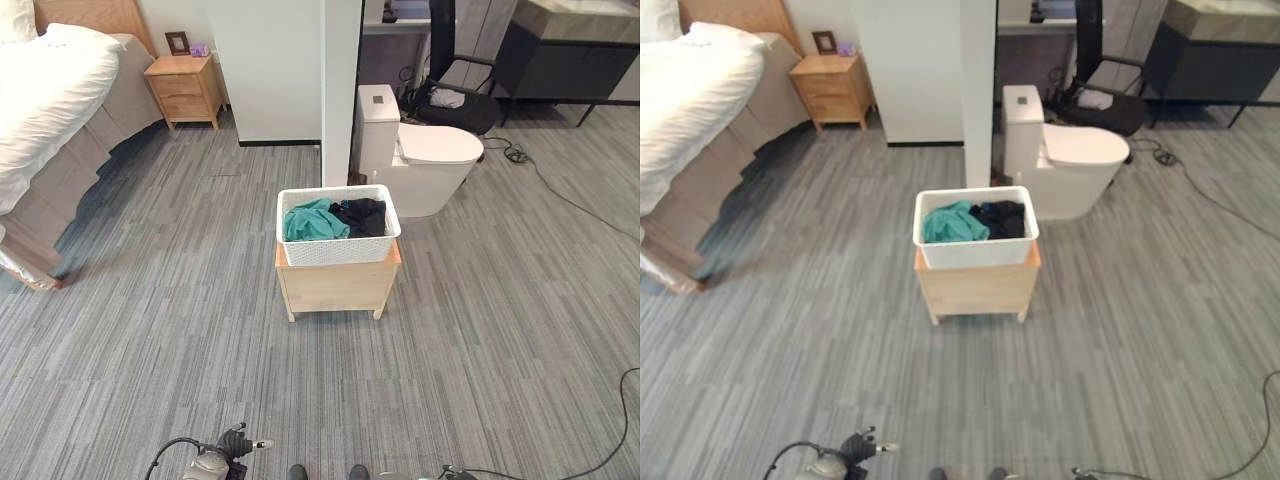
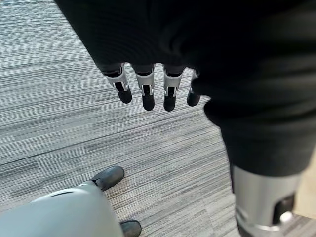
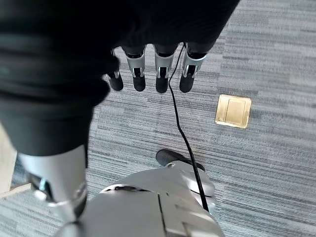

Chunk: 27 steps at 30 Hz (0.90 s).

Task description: Grab the laundry basket,head to the washer,open it,put in the laundry and shut it.

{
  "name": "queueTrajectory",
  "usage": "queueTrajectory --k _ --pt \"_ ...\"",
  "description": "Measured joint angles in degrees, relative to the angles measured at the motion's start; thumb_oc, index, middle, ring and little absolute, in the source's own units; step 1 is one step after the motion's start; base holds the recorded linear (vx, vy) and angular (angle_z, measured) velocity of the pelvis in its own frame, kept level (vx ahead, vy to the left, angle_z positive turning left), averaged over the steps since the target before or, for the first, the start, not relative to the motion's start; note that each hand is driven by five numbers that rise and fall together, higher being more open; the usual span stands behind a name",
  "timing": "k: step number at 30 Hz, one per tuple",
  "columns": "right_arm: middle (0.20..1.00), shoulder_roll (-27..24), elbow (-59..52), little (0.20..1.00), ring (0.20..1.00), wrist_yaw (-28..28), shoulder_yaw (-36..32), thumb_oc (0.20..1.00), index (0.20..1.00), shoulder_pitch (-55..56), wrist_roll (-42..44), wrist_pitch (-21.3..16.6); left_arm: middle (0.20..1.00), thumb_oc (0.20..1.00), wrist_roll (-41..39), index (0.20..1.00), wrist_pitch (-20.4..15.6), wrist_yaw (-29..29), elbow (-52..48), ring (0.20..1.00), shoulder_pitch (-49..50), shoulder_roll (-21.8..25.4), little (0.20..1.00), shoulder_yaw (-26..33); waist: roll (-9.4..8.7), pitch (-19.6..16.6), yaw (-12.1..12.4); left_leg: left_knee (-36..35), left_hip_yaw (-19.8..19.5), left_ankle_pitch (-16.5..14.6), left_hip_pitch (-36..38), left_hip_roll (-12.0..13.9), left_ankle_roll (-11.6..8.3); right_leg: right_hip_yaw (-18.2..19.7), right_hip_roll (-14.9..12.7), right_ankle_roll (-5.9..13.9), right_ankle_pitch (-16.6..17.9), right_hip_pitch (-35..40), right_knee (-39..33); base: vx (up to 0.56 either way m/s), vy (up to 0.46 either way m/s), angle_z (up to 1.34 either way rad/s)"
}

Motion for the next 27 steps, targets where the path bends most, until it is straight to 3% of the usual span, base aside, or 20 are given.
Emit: queueTrajectory --k 6,27 --pt "1.0 -0.09 0.39 1.0 1.0 0.09 0.36 1.0 1.0 -2.01 0.0 -0.05 1.0 1.0 -0.4 1.0 -0.05 0.35 -0.06 1.0 0.16 -0.03 1.0 0.12 0.69 0.49 0.28 -1.24 -1.42 -0.02 0.85 0.02 -0.06 -1.09 0.61 0.17 1.3 2.74 -4.4 0.03 0.016 0.1" --pt "1.0 0.26 -5.76 1.0 1.0 1.5 3.36 1.0 1.0 0.22 -1.22 0.04 1.0 1.0 -0.35 1.0 0.02 0.39 0.04 1.0 0.33 0.08 1.0 1.73 -1.37 0.63 0.76 -2.81 -1.21 0.07 2.17 -0.29 -0.14 -0.85 0.71 0.57 3.14 4.73 -7.71 0.01 0.008 0.0"
